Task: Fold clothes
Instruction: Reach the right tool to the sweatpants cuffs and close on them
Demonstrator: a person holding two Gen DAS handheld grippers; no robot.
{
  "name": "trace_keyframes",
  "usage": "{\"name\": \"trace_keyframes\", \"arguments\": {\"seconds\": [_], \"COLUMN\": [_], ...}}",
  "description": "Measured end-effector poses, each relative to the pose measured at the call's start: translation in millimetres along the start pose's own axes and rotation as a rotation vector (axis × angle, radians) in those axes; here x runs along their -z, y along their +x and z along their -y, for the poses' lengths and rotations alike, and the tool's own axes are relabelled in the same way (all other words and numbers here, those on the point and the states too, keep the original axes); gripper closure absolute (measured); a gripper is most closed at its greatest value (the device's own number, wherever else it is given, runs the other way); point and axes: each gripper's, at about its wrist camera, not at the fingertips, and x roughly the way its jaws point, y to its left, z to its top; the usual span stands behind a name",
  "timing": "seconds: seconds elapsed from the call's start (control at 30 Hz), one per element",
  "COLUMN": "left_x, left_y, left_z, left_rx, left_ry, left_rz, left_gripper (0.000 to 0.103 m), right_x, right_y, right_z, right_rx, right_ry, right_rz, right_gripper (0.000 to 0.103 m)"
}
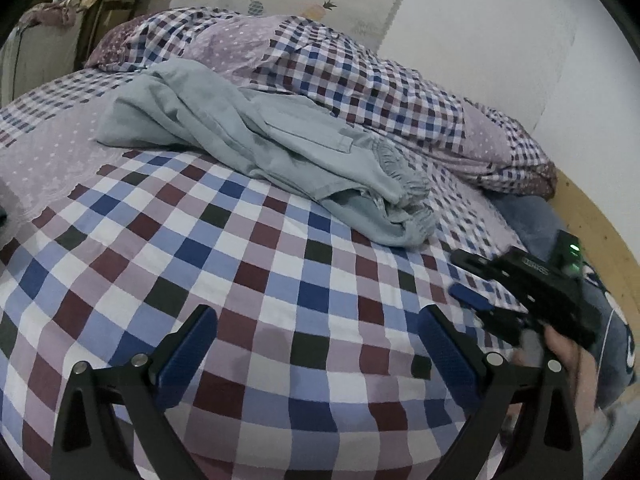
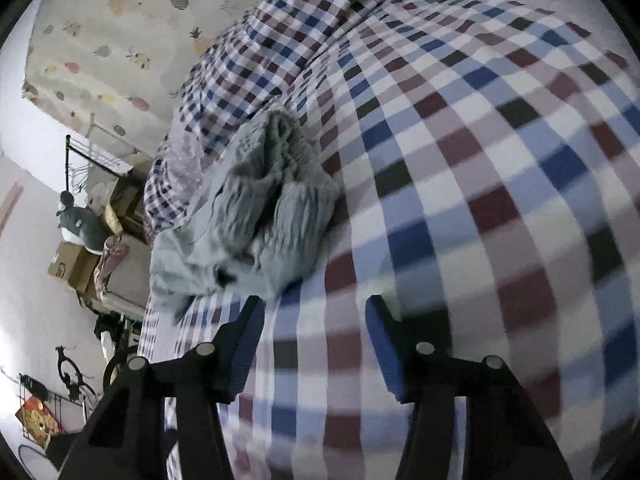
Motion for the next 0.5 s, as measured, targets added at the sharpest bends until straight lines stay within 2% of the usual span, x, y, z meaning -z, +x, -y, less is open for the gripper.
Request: {"name": "trace_keyframes", "arguments": {"seconds": [0.2, 0.5], "left_x": [-6.2, -9.7], "left_y": [2.8, 6.2], "left_z": [-7.5, -22.5], "left_rx": [0.021, 0.05], "left_ry": [-0.029, -0.089], "left_rz": [-0.005, -0.024], "left_gripper": [0.003, 0.003], "right_x": [-27.0, -44.9], "right_y": [41.0, 78.6], "right_z": [-10.7, -32.1], "right_rx": [-0.028, 0.051], "right_ry": [0.012, -0.05], "right_rz": [0.01, 0.035], "right_gripper": [0.046, 0.046]}}
